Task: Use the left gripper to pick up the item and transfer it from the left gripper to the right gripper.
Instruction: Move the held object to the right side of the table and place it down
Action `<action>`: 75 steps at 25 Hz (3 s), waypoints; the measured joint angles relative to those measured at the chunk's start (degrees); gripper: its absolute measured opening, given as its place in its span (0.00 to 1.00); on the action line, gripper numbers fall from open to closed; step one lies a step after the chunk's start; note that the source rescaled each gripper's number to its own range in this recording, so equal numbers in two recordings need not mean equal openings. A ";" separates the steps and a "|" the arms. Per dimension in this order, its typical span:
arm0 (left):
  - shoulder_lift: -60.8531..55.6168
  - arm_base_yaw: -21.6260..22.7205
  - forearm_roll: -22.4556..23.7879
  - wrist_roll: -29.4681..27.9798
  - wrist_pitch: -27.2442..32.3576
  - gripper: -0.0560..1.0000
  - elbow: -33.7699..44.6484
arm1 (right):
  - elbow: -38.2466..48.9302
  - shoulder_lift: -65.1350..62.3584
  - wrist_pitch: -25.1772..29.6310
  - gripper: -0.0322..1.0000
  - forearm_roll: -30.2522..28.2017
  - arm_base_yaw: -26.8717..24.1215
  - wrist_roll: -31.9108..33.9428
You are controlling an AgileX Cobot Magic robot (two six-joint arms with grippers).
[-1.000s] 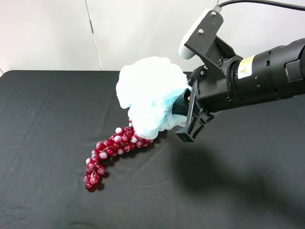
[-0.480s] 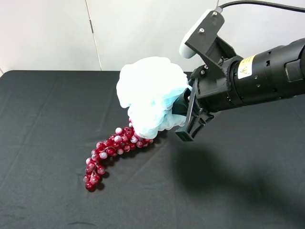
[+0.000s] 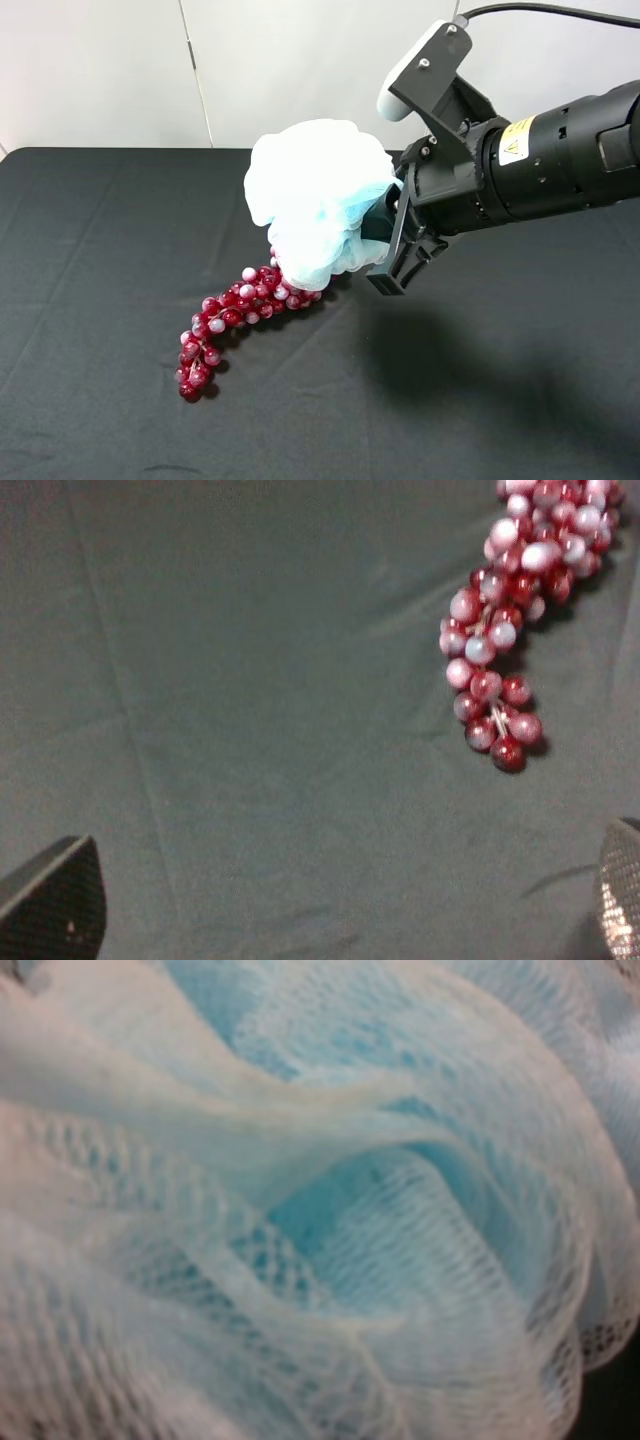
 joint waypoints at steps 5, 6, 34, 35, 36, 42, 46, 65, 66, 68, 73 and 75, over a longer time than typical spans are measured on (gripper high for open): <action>0.00 0.00 0.05 0.02 -2.78 0.98 1.40 | 0.00 0.00 0.00 0.03 0.00 0.00 1.30; 0.00 0.00 0.00 0.02 -3.00 0.98 1.40 | 0.00 0.00 0.00 0.03 0.00 0.00 1.47; -1.30 17.06 -0.06 0.02 -3.11 0.97 1.40 | -0.39 0.00 2.00 0.03 0.05 0.00 6.00; -1.30 17.06 -0.12 0.02 -3.11 0.97 1.40 | -1.09 0.00 3.58 0.03 -0.32 0.00 6.90; -1.30 17.06 -0.12 0.02 -3.11 0.97 1.40 | -1.86 0.00 5.44 0.03 -0.92 0.00 7.98; -1.30 17.06 -0.12 0.02 -3.11 0.97 1.40 | -10.14 0.00 18.00 0.03 -11.71 0.00 21.41; -1.30 17.06 -0.12 0.02 -3.11 0.97 1.40 | -14.45 0.00 28.10 0.03 -22.10 -0.66 31.15; -1.30 17.06 -0.12 0.02 -3.11 0.97 1.40 | -15.56 2.03 38.82 0.03 -12.33 -30.72 20.51; -1.30 17.06 -0.12 0.02 -3.11 0.97 1.40 | -15.56 2.71 38.81 0.03 -11.87 -30.71 20.21; -1.30 17.06 -0.12 0.02 -3.11 0.97 1.40 | -15.56 4.44 38.81 0.03 -10.97 -30.71 19.81; -1.30 17.06 -0.12 0.02 -3.11 0.97 1.40 | -15.61 8.48 38.76 0.03 -10.59 -30.77 19.55; -1.30 17.06 -0.12 0.02 -3.11 0.97 1.40 | -15.61 10.26 38.57 0.03 -10.59 -30.77 19.53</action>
